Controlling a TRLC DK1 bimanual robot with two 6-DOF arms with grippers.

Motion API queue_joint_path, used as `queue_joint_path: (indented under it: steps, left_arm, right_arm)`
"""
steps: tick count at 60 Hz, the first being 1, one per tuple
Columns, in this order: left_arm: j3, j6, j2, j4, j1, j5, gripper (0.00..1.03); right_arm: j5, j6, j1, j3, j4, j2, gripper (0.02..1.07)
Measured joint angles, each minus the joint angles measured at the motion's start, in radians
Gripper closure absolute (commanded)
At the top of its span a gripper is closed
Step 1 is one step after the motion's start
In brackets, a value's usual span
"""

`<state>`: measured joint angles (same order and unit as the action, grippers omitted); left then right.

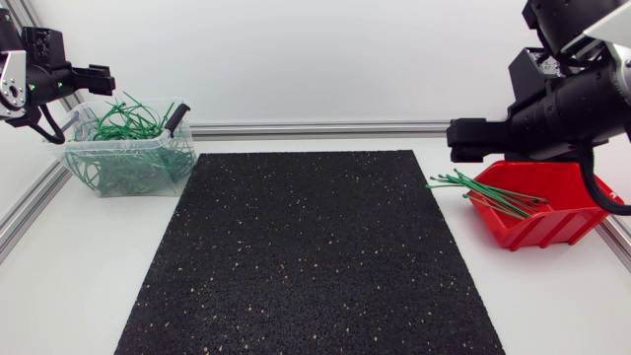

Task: Take a green cable tie from the red box, thread the tail through the head to close it, then place it in the transparent bin on the left.

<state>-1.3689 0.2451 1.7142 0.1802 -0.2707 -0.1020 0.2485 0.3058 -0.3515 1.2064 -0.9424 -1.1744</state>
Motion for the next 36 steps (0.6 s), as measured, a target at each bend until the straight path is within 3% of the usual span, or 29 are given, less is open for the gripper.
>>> queue_joint_path:
  steps: [18, 36]
  left_arm:
    - [0.031, 0.001, -0.066, -0.068, -0.011, 0.003, 0.03]
    - [0.222, 0.002, -0.301, -0.063, 0.005, 0.003, 0.03]
  right_arm:
    - [0.005, -0.031, 0.046, -0.018, 0.067, 0.046, 0.08]
    - [0.031, -0.18, 0.195, -0.181, 0.324, 0.176, 0.07]
